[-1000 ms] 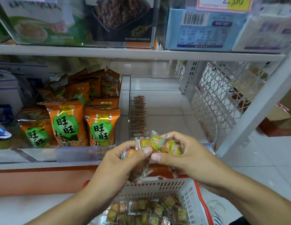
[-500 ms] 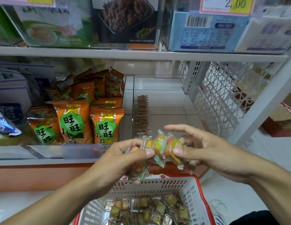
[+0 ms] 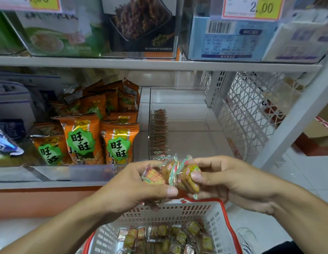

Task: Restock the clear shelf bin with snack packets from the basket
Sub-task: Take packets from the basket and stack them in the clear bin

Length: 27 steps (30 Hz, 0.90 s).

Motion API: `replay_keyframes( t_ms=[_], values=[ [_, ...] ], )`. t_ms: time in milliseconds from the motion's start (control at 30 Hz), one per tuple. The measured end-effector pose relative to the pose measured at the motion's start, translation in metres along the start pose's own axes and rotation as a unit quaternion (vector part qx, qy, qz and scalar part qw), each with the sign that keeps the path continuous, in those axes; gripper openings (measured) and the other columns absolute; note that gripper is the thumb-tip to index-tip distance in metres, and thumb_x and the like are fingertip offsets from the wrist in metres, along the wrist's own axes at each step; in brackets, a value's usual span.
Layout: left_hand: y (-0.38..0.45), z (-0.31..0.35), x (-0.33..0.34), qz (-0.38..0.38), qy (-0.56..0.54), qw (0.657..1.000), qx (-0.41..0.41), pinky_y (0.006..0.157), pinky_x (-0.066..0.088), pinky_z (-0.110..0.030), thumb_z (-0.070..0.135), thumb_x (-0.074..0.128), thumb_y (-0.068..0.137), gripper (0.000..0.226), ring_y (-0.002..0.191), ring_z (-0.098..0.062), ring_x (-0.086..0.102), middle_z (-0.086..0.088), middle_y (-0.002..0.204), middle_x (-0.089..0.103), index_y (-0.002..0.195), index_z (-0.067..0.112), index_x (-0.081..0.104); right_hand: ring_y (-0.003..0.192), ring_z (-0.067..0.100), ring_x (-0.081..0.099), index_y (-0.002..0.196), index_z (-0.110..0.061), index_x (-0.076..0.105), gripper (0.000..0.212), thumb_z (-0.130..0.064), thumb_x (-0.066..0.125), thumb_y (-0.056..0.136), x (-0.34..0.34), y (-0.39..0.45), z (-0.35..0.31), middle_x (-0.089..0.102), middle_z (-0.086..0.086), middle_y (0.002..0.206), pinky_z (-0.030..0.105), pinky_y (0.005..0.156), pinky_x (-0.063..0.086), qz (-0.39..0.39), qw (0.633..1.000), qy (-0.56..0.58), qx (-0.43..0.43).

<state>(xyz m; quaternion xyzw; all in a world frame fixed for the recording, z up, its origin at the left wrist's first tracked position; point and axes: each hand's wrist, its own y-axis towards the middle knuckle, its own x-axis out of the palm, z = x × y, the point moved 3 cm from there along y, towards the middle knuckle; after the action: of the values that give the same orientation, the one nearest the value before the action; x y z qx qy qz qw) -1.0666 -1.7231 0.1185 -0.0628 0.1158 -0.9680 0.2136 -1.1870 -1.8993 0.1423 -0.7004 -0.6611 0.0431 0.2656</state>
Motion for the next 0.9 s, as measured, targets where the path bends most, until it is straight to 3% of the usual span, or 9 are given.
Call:
replay_keyframes(
  t_ms=[133, 200, 300, 433, 567, 633, 700, 767, 900],
  values=[
    [0.003, -0.002, -0.002, 0.051, -0.006, 0.998, 0.019, 0.054, 0.053, -0.029, 0.036, 0.090, 0.069, 0.044, 0.061, -0.015, 0.062, -0.007, 0.076, 0.070, 0.105, 0.015, 0.077, 0.106, 0.023, 0.071, 0.120, -0.002, 0.071, 0.034, -0.019, 0.062, 0.092, 0.007, 0.004, 0.003, 0.073, 0.016, 0.118, 0.031, 0.084, 0.061, 0.012, 0.997, 0.075, -0.030],
    [0.003, -0.006, 0.000, 0.074, -0.022, 0.997, 0.012, 0.054, 0.050, -0.029, 0.042, 0.086, 0.076, 0.037, 0.055, -0.014, 0.054, -0.004, 0.067, 0.061, 0.102, 0.017, 0.077, 0.112, 0.023, 0.069, 0.121, -0.012, 0.073, 0.035, -0.030, 0.059, 0.095, 0.010, 0.008, 0.009, 0.072, 0.013, 0.122, 0.028, 0.076, 0.059, 0.034, 0.998, 0.031, -0.042],
    [0.004, -0.014, 0.004, 0.085, -0.034, 0.996, -0.011, 0.055, 0.049, -0.029, 0.046, 0.079, 0.086, 0.030, 0.055, -0.018, 0.044, -0.004, 0.063, 0.050, 0.097, 0.018, 0.077, 0.102, 0.012, 0.068, 0.119, -0.022, 0.075, 0.034, -0.036, 0.052, 0.100, 0.012, 0.013, 0.014, 0.075, 0.004, 0.119, 0.024, 0.071, 0.051, 0.072, 0.995, -0.049, -0.056],
    [0.008, -0.014, 0.006, 0.113, 0.011, 0.993, -0.010, 0.060, 0.053, -0.030, 0.056, 0.066, 0.088, 0.041, 0.069, -0.021, 0.066, -0.016, 0.087, 0.075, 0.102, 0.020, 0.080, 0.100, 0.020, 0.070, 0.117, -0.014, 0.075, 0.030, -0.025, 0.057, 0.097, 0.009, 0.014, 0.014, 0.074, 0.011, 0.117, 0.031, 0.076, 0.059, 0.050, 0.998, -0.021, -0.026],
    [0.013, -0.013, 0.006, 0.143, 0.038, 0.989, 0.021, 0.083, 0.057, -0.039, 0.059, 0.065, 0.086, 0.037, 0.091, -0.020, 0.075, -0.004, 0.099, 0.080, 0.104, 0.030, 0.081, 0.106, 0.033, 0.068, 0.118, -0.008, 0.074, 0.032, -0.016, 0.064, 0.088, 0.007, 0.015, 0.008, 0.072, 0.016, 0.113, 0.033, 0.077, 0.060, 0.023, 0.998, 0.048, -0.020],
    [0.016, -0.011, 0.011, 0.149, -0.002, 0.989, 0.023, 0.080, 0.058, -0.042, 0.056, 0.067, 0.082, 0.037, 0.083, -0.024, 0.074, -0.011, 0.096, 0.079, 0.103, 0.029, 0.081, 0.097, 0.025, 0.069, 0.117, -0.007, 0.074, 0.031, -0.015, 0.064, 0.089, 0.006, 0.015, 0.003, 0.072, 0.012, 0.105, 0.030, 0.074, 0.059, 0.013, 0.998, 0.065, -0.023],
    [0.019, -0.007, 0.018, 0.129, -0.089, 0.988, -0.002, 0.067, 0.058, -0.031, 0.050, 0.068, 0.083, 0.035, 0.073, -0.020, 0.071, -0.016, 0.094, 0.079, 0.103, 0.026, 0.082, 0.086, 0.017, 0.068, 0.117, -0.006, 0.074, 0.031, -0.018, 0.064, 0.090, 0.004, 0.017, -0.002, 0.072, 0.008, 0.099, 0.028, 0.069, 0.057, 0.017, 0.997, 0.072, -0.025],
    [0.021, -0.002, 0.024, 0.107, -0.159, 0.981, -0.031, 0.058, 0.055, -0.024, 0.044, 0.067, 0.087, 0.030, 0.070, -0.015, 0.072, -0.009, 0.090, 0.080, 0.102, 0.023, 0.083, 0.083, 0.015, 0.067, 0.120, -0.002, 0.071, 0.037, -0.018, 0.065, 0.087, 0.001, 0.020, -0.004, 0.071, 0.008, 0.100, 0.027, 0.066, 0.055, 0.039, 0.996, 0.076, -0.029],
    [0.032, 0.007, 0.024, 0.115, -0.201, 0.972, -0.041, 0.073, 0.057, -0.032, 0.041, 0.070, 0.088, 0.029, 0.078, -0.019, 0.068, -0.009, 0.095, 0.077, 0.106, 0.020, 0.081, 0.076, 0.013, 0.066, 0.109, 0.003, 0.074, 0.039, -0.015, 0.073, 0.075, -0.011, 0.034, -0.015, 0.072, 0.012, 0.097, 0.023, 0.062, 0.053, 0.110, 0.986, 0.088, -0.085]
  ],
)
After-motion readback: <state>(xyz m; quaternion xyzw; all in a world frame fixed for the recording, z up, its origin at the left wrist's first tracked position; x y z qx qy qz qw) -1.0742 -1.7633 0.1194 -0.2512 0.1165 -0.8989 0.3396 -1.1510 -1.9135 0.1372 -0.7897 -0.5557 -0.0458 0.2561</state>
